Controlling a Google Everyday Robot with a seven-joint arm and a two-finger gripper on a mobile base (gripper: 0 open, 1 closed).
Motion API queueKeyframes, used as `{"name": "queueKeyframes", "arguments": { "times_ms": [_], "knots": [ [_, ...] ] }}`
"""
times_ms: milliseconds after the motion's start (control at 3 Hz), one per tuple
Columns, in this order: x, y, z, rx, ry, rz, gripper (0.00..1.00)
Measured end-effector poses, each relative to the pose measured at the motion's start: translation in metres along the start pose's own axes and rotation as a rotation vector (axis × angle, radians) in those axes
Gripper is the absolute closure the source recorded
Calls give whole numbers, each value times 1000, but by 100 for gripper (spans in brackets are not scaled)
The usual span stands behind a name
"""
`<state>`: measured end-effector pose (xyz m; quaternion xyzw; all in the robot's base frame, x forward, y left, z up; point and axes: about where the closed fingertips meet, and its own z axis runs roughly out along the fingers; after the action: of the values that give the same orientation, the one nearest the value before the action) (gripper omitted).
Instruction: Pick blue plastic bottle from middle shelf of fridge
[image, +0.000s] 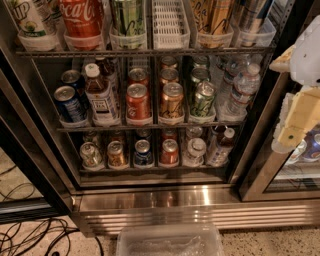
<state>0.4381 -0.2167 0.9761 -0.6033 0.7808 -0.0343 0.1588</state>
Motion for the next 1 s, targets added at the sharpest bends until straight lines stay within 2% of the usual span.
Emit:
{"name": "queueKeyframes", "arguments": {
  "times_ms": [333,667,1000],
  "knots": [
    [0,0,0,0,0,0,0],
    [-7,3,-1,24,-7,13,0],
    [-30,20,5,70,-61,90,0]
  ]
}}
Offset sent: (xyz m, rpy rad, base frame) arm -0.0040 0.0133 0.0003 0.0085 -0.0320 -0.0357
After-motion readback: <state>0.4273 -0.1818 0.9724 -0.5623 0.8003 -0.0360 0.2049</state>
